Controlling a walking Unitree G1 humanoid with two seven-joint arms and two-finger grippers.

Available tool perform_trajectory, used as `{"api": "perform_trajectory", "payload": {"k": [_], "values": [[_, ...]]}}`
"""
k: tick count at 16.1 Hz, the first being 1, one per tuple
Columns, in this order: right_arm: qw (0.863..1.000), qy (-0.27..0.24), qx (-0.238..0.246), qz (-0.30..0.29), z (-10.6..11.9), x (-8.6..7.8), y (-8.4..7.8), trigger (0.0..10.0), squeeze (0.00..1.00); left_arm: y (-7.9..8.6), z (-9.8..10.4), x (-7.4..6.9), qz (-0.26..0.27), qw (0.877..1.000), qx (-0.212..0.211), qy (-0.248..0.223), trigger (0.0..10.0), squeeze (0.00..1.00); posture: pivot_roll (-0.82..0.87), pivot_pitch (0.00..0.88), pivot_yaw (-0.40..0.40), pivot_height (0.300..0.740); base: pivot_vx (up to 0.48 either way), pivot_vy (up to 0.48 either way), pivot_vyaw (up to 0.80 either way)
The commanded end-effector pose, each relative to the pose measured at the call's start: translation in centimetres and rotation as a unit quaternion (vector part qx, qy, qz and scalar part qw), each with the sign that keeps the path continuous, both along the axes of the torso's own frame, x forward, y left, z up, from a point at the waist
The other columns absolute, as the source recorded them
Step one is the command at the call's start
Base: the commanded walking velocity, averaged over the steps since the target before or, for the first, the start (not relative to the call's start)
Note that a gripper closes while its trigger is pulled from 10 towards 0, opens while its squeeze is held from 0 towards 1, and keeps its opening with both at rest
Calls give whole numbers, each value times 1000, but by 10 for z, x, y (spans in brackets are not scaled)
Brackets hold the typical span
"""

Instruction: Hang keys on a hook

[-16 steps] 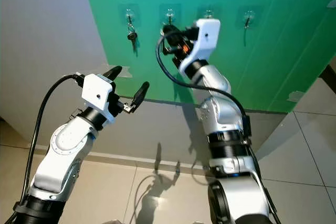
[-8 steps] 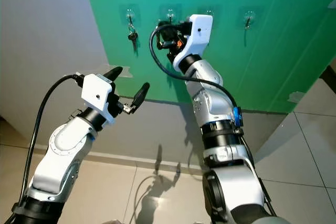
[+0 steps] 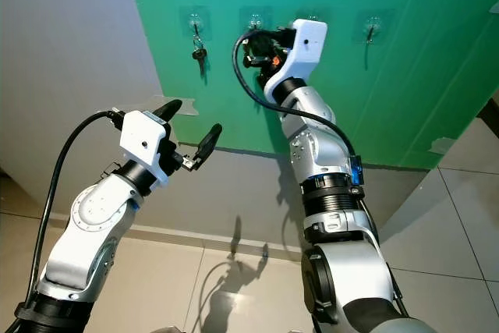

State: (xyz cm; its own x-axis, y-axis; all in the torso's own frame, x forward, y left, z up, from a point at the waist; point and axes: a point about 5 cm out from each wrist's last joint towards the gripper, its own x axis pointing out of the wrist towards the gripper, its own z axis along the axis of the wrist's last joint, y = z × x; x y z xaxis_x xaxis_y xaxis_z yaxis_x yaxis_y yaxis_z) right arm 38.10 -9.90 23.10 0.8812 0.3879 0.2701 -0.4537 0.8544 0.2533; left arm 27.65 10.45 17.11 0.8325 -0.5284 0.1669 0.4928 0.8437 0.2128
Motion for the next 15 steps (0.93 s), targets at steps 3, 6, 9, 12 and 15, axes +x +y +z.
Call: {"api": "perform_trajectory", "payload": {"k": [3,6,9,12,15], "values": [[1000,-6,-2,-15,5,1,-8,10000,0,-2,1,-1,-8,1000,3,1,10000,0,-11,0,50,740,0,0,0],[1000,11,-17,-14,-1,2,-4,10000,0,-3,0,0,-11,1000,5,2,10000,0,-13,0,53,740,0,0,0],[1000,14,-16,-10,0,4,-1,10000,0,-3,1,0,-11,1000,6,2,10000,0,-11,0,53,740,0,0,0],[1000,11,-8,-4,3,4,0,10000,0,-2,0,-1,-10,1000,6,2,10000,0,-6,0,49,740,0,0,0],[1000,13,-9,-1,2,5,1,10000,0,-2,1,0,-10,1000,6,2,10000,0,-7,0,49,740,0,0,0]]}}
